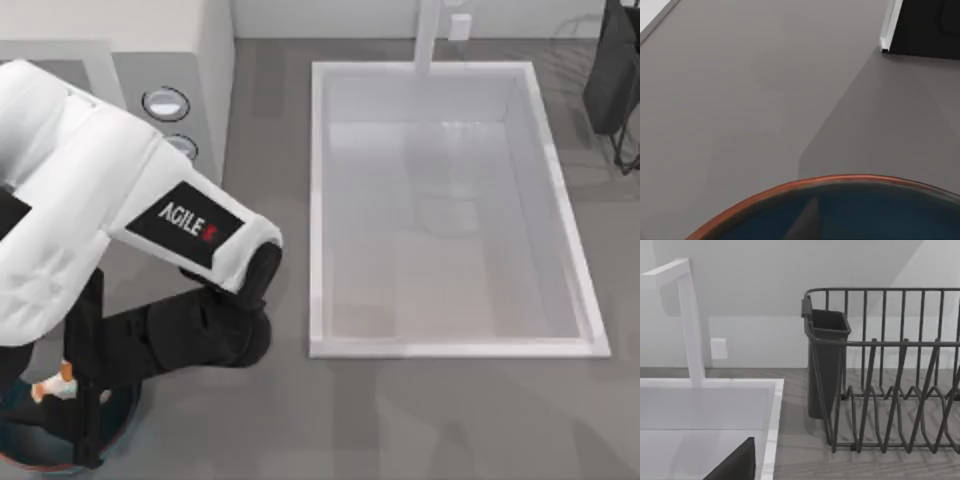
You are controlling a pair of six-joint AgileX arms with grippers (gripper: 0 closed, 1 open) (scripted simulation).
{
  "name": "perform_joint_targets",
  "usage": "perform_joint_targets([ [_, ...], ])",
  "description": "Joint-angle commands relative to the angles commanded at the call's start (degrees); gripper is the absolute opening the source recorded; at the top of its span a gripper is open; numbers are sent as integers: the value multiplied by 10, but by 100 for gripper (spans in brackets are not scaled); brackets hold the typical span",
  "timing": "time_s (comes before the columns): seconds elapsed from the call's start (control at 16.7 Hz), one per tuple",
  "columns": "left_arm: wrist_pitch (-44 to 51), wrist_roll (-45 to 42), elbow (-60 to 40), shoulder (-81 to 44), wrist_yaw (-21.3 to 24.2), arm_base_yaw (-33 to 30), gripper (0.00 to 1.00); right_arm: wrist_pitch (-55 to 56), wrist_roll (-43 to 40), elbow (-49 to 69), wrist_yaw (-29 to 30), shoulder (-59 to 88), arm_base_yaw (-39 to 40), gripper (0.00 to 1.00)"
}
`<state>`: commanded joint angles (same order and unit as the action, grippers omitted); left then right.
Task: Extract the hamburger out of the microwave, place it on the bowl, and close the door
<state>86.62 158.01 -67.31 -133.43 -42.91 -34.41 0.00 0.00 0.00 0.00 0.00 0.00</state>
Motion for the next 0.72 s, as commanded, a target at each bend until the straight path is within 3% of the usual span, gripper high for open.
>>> perform_joint_targets([
  [0.72, 0, 0, 0, 0, 0, 0, 90, 0, 0, 0, 0, 0, 0, 100],
])
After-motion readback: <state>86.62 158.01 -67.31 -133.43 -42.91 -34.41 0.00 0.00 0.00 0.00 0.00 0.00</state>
